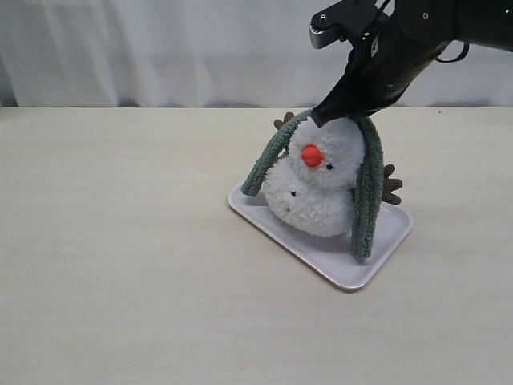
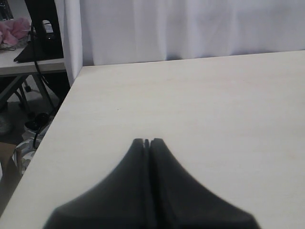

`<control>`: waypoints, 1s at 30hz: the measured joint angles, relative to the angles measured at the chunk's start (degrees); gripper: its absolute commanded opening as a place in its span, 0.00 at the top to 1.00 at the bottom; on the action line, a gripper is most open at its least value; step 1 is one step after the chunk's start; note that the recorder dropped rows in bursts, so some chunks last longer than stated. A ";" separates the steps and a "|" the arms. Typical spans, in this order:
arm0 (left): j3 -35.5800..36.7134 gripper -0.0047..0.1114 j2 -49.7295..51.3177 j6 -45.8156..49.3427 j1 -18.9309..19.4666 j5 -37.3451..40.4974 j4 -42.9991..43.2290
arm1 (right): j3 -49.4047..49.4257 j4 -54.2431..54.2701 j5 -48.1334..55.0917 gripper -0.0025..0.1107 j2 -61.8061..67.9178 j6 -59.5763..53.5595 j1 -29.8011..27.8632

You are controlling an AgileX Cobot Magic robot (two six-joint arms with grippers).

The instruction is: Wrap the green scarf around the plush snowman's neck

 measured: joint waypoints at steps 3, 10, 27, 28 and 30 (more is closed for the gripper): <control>0.00 0.96 0.00 0.00 0.00 0.00 0.00 | 0.00 -0.66 0.74 0.94 1.98 0.10 0.00; 0.00 0.96 0.00 0.00 0.00 0.00 0.00 | 0.00 -2.43 0.88 0.94 2.36 0.33 0.00; 0.00 0.96 0.00 0.00 0.00 0.00 0.00 | 0.00 -2.50 -0.28 0.94 -0.45 5.17 -2.05; 0.00 0.96 0.00 0.00 0.00 0.00 0.00 | 0.00 -1.74 -0.17 0.94 -0.45 5.06 -2.88; 0.00 0.96 0.00 0.00 0.00 0.00 0.00 | 0.00 0.07 0.17 0.94 -0.45 4.55 -3.94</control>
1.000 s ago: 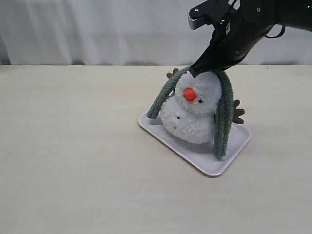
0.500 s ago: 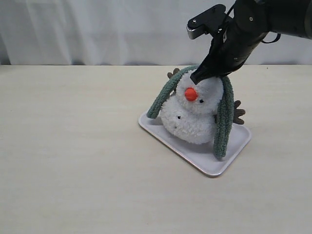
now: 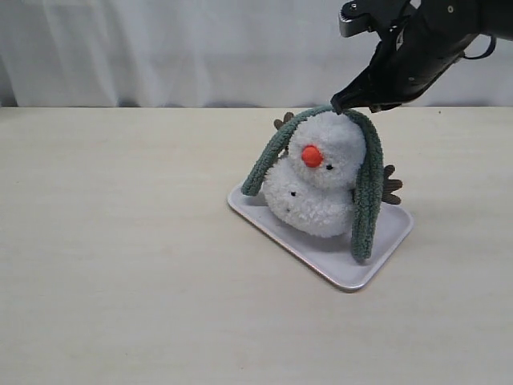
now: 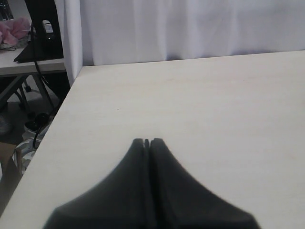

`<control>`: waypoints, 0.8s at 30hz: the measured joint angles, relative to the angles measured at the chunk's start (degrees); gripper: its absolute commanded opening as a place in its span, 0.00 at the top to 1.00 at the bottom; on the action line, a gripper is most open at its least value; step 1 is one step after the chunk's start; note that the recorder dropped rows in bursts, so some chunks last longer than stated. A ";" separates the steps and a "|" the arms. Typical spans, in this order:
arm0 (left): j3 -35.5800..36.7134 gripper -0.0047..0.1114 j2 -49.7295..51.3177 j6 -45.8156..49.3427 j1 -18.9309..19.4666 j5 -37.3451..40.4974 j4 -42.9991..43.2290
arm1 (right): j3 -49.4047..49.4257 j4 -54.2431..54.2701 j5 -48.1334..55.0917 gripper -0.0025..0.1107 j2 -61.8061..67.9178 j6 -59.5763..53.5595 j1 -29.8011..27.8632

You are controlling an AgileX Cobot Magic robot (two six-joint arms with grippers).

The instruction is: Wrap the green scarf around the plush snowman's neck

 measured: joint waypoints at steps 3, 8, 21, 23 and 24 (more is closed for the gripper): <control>0.00 0.96 0.00 0.00 0.00 0.00 0.00 | 0.00 3.33 0.21 0.94 0.00 -2.12 -0.65; 0.00 0.96 0.00 0.00 0.00 0.00 0.00 | 0.00 11.94 -0.06 0.94 0.00 -10.06 -0.65; 0.00 0.96 0.00 0.00 0.00 0.00 0.00 | 0.00 9.02 -0.52 0.94 1.19 -11.43 -0.65; 0.00 0.96 0.00 0.00 0.00 0.00 0.00 | 0.00 8.29 -0.64 0.94 1.19 -10.60 -0.65; 0.00 0.96 0.00 0.00 0.00 0.00 0.00 | 0.00 8.18 -0.76 0.94 1.19 -10.46 -0.65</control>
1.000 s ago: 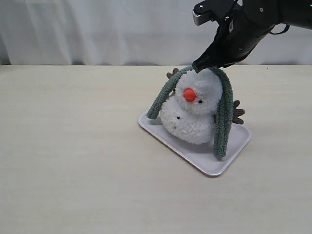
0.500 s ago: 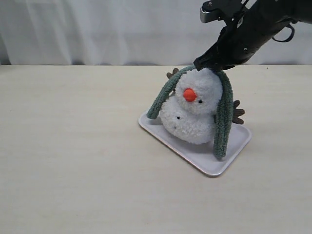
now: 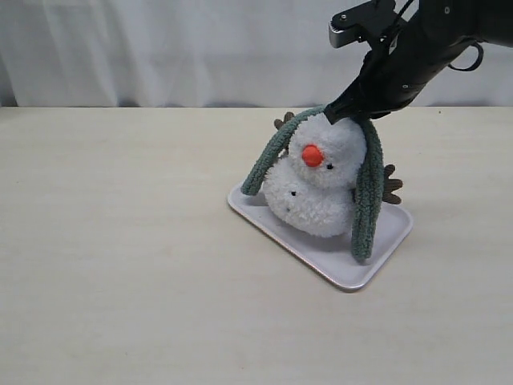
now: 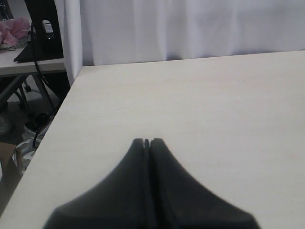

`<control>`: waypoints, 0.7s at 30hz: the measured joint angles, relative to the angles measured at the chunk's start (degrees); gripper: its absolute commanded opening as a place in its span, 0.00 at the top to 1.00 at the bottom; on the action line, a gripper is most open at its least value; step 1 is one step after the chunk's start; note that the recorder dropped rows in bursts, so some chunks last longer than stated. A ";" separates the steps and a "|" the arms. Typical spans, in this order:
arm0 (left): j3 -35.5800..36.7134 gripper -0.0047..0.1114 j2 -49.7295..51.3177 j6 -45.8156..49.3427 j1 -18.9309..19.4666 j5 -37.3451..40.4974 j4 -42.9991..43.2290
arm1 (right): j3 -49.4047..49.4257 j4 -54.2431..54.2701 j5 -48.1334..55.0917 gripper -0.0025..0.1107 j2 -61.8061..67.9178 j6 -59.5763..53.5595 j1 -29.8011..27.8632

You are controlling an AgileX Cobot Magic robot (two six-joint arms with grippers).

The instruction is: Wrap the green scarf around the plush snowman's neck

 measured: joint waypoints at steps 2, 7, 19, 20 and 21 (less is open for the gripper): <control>0.00 0.96 0.00 0.00 0.00 0.00 0.00 | 0.74 -0.22 -1.05 0.94 0.00 0.23 0.00; 0.00 0.96 0.00 0.00 0.00 0.00 0.00 | 3.46 -0.35 -4.03 0.94 0.00 0.32 0.00; 0.00 0.96 0.00 0.00 0.00 0.00 0.00 | 5.92 -0.59 -6.17 0.94 1.06 1.52 0.00; 0.00 0.96 0.00 0.00 0.00 0.00 0.00 | 5.92 -0.59 -6.08 0.94 1.44 1.52 0.00; 0.00 0.96 0.00 0.00 0.00 0.00 0.00 | 5.92 -0.59 -5.92 0.94 1.74 1.75 0.00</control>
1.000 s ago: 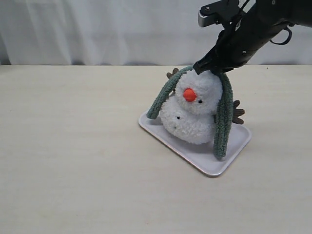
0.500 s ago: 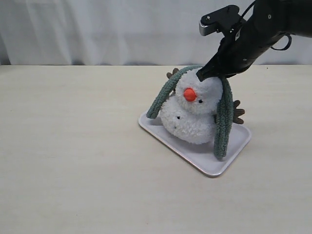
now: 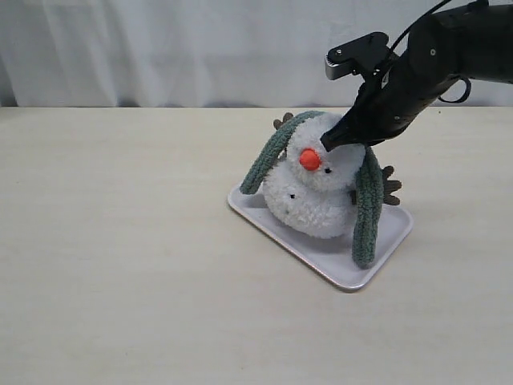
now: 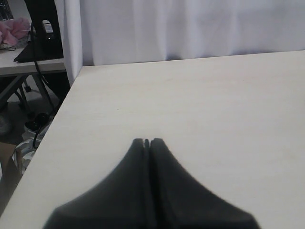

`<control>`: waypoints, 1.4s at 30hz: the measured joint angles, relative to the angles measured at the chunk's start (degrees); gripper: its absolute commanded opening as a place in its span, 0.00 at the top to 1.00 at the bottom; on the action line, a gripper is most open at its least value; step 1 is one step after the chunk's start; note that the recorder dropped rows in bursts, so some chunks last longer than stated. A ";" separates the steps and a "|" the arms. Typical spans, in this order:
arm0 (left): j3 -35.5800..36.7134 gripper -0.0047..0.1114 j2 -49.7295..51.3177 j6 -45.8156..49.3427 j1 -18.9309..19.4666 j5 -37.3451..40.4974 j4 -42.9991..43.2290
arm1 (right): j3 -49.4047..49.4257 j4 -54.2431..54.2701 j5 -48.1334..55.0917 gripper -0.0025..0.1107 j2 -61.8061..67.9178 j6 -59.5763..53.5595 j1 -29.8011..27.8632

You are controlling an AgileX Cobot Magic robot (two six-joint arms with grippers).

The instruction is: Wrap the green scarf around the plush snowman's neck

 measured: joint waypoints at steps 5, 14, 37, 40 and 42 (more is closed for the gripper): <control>0.00 0.96 0.00 0.00 0.00 0.00 0.00 | -0.11 0.11 0.67 0.92 -0.02 0.41 0.00; 0.00 0.96 0.00 0.00 0.00 0.00 0.00 | -3.65 0.39 14.96 0.54 -8.52 3.62 0.00; 0.00 0.96 0.00 0.00 0.00 0.00 0.00 | 35.11 17.71 -9.40 0.54 -23.52 -0.70 0.00; 0.00 0.96 0.00 0.00 0.00 0.00 0.00 | 37.92 18.40 -15.55 0.54 -23.52 -0.70 0.00; 0.00 0.96 0.00 0.00 0.00 0.00 0.00 | 39.10 18.93 -19.22 0.54 -23.52 -0.70 0.00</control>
